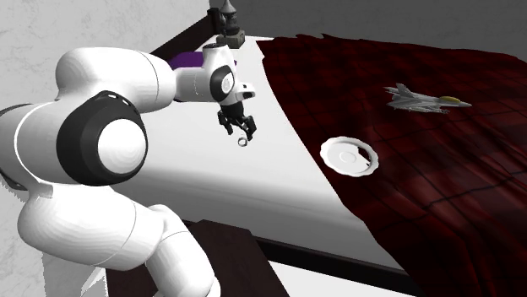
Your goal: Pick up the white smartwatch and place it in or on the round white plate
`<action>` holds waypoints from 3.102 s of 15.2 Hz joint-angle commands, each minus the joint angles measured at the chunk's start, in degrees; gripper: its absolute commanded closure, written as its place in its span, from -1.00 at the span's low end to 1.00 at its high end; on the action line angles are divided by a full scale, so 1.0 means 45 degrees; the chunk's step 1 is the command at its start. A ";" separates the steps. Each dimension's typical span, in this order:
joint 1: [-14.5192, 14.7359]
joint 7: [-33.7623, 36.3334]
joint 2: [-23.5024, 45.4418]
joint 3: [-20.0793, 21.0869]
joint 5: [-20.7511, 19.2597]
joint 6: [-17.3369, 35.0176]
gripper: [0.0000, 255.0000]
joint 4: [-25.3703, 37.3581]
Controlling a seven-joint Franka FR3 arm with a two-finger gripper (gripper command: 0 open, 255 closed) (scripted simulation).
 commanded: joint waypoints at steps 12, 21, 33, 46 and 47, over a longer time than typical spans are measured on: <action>-0.0068 0.0083 0.0242 0.0074 -0.0123 0.0522 1.00 -0.0301; -0.0046 -0.0013 0.0096 -0.0002 -0.0057 0.0168 1.00 -0.0073; -0.0005 -0.0439 -0.0492 -0.0390 0.0140 -0.1930 1.00 0.1508; -0.1324 -0.3055 0.0736 -0.2223 -0.0817 -0.1897 1.00 0.2733; -0.1454 -0.3286 0.0928 -0.2376 -0.0915 -0.1868 1.00 0.2900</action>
